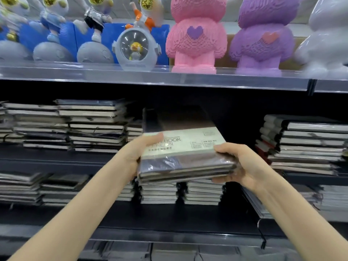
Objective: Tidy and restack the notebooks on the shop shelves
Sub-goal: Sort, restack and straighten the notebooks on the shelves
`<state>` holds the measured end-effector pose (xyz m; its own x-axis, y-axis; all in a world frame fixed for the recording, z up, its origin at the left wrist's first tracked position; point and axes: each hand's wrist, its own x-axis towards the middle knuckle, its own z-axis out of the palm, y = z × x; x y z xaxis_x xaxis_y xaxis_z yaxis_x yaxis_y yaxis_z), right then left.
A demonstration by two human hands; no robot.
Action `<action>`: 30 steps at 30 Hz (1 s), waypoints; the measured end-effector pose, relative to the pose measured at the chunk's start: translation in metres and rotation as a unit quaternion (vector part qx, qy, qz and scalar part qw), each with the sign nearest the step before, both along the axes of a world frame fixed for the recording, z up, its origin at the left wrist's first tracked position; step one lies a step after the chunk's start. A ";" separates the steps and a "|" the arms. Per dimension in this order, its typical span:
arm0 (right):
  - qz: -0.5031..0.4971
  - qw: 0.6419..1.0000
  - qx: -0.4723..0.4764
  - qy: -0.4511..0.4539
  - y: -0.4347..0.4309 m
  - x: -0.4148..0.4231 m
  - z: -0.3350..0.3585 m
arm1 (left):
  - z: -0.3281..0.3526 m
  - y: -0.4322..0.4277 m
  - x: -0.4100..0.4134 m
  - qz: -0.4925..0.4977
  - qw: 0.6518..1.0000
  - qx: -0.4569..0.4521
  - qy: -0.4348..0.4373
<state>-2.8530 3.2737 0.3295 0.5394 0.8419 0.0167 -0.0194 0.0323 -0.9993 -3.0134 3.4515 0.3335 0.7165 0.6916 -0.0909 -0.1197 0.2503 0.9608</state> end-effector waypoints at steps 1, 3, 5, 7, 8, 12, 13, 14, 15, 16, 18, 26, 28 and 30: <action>0.008 1.000 0.001 -0.006 -0.009 -0.003 -0.004 | -0.007 -0.011 -0.004 -0.004 1.000 -0.002 -0.002; 0.034 0.999 0.005 -0.037 -0.026 -0.008 -0.011 | -0.024 -0.032 -0.012 -0.018 1.000 0.003 -0.022; 0.068 0.995 0.019 -0.071 -0.042 -0.011 -0.013 | -0.039 -0.050 -0.018 -0.004 0.998 0.022 -0.053; 0.085 0.993 0.029 -0.080 -0.056 -0.013 -0.014 | -0.057 -0.064 -0.024 0.014 0.996 0.035 -0.075; 0.083 0.993 0.032 -0.083 -0.062 -0.013 -0.016 | -0.065 -0.071 -0.026 0.017 0.996 0.046 -0.081; 0.053 0.989 0.041 -0.128 -0.080 -0.012 -0.021 | -0.070 -0.093 -0.028 0.022 0.987 0.100 -0.127; 0.051 0.987 0.057 -0.141 -0.083 -0.012 -0.019 | -0.063 -0.095 -0.026 0.017 0.983 0.123 -0.138; 0.045 0.985 0.077 -0.150 -0.084 -0.009 -0.015 | -0.055 -0.094 -0.022 0.006 0.978 0.146 -0.149; 0.037 0.983 0.100 -0.152 -0.083 -0.005 -0.011 | -0.045 -0.092 -0.018 -0.006 0.973 0.165 -0.161; 0.031 0.980 0.123 -0.150 -0.080 0.000 -0.005 | -0.036 -0.088 -0.012 -0.011 0.967 0.187 -0.172; 0.030 0.975 0.168 -0.144 -0.070 0.013 0.006 | -0.017 -0.079 0.002 -0.010 0.953 0.233 -0.191; 0.025 0.956 0.252 -0.150 -0.024 0.068 0.029 | 0.027 -0.035 0.059 0.010 0.942 0.292 -0.166; 0.017 0.962 0.221 -0.158 -0.017 0.079 0.021 | 0.025 -0.029 0.069 0.028 0.941 0.301 -0.153; -0.002 0.971 0.180 -0.157 -0.012 0.086 0.008 | 0.024 -0.029 0.076 0.045 0.938 0.310 -0.146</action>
<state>-2.7670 3.2618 0.3371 0.4631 0.7495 0.4730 0.2846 0.3797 -0.8802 -2.9379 3.4226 0.3571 0.5840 0.6059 0.5403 -0.3952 -0.3692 0.8411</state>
